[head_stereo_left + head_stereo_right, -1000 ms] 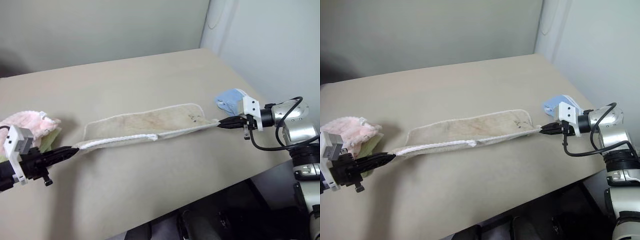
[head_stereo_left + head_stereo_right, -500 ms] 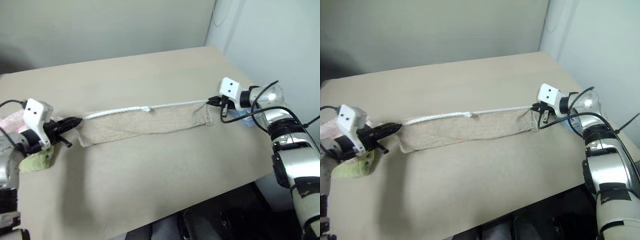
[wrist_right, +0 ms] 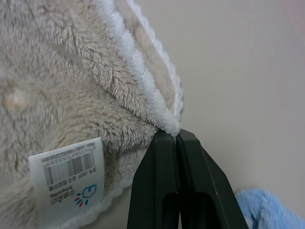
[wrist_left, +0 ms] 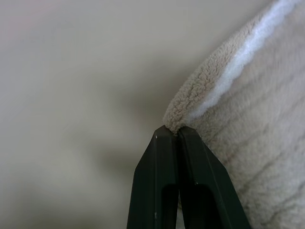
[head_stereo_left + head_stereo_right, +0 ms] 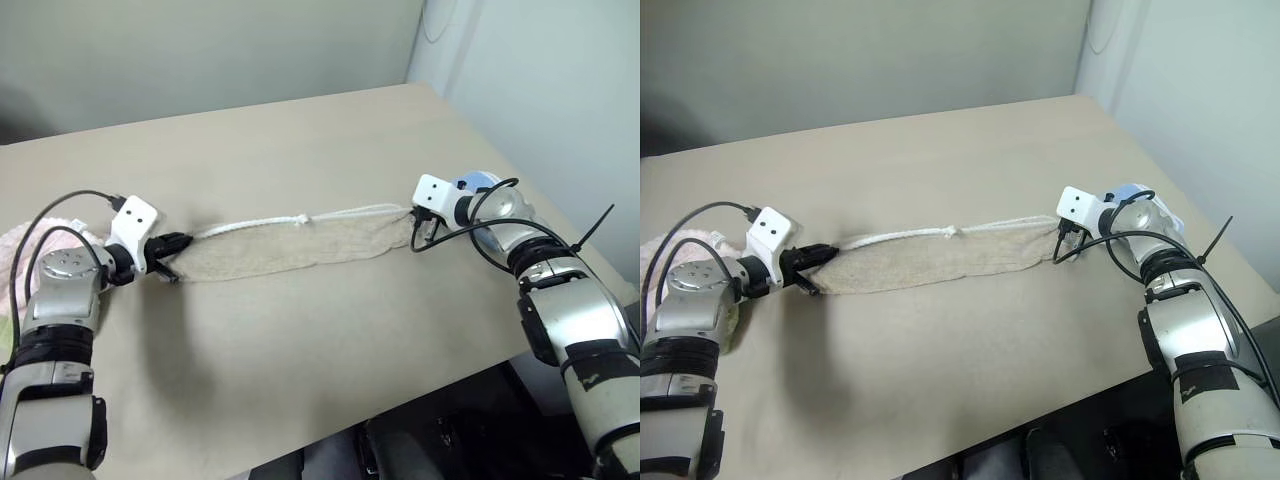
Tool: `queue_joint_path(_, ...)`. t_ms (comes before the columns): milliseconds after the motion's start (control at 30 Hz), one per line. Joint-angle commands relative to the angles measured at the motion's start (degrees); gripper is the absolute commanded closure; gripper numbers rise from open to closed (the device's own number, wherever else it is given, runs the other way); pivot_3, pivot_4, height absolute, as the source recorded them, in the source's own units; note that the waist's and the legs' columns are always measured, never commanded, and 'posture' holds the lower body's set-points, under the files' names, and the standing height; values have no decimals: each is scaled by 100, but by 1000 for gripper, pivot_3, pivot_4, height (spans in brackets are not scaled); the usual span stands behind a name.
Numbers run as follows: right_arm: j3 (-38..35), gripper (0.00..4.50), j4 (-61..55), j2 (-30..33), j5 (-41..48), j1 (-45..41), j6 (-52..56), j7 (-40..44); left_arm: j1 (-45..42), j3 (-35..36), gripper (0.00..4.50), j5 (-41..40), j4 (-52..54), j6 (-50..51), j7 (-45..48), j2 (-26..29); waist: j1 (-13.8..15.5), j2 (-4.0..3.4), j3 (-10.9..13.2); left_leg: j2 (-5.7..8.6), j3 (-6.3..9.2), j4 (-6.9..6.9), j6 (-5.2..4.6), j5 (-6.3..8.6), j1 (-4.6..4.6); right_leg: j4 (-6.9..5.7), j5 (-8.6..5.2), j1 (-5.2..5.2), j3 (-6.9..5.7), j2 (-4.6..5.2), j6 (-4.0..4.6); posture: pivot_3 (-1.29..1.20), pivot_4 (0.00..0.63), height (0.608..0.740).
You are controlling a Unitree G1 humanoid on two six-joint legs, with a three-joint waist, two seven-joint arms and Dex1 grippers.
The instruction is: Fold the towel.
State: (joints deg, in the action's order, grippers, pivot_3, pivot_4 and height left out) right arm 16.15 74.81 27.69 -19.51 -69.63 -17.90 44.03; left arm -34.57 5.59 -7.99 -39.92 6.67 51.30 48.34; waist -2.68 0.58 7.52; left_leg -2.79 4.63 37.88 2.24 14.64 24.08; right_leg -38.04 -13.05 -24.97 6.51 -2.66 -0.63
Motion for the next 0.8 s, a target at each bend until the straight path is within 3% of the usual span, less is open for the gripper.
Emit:
queue_joint_path(33,-129,3565,1,69,25,-107,-33,-113,-49,48,3218,22,-122,-66,154,73,-5,0,0,0,0,0,1,0,0,0,0,0,0,0,0,0,150,740)
queue_joint_path(333,-32,522,-71,215,-134,-107,-545,-371,237,251,106,-87,13,-39,166,97,-11,0,0,0,-1,1,0,0,0,0,0,2,0,0,0,0,150,740)
queue_joint_path(400,-92,23,-73,287,-119,-141,-584,-475,337,350,0,-53,154,-170,-21,129,-9,0,0,0,0,1,0,0,0,0,0,2,0,0,0,0,150,740)
queue_joint_path(533,-481,23,-104,400,241,-232,-392,-421,265,895,0,-520,461,272,-361,74,-11,0,0,-1,-1,2,0,0,0,0,1,3,0,0,-1,0,150,740)
queue_joint_path(700,-981,23,-247,521,702,-160,-87,-12,348,1173,0,-314,761,112,-1232,129,-14,0,0,-1,-4,3,6,-3,-1,1,1,5,1,0,-1,0,150,740)
queue_joint_path(800,-1719,23,-537,522,1571,10,1197,548,331,1417,0,-207,962,62,-2002,68,-19,0,0,-1,-7,3,9,-5,-1,1,1,5,1,0,-1,0,150,740)
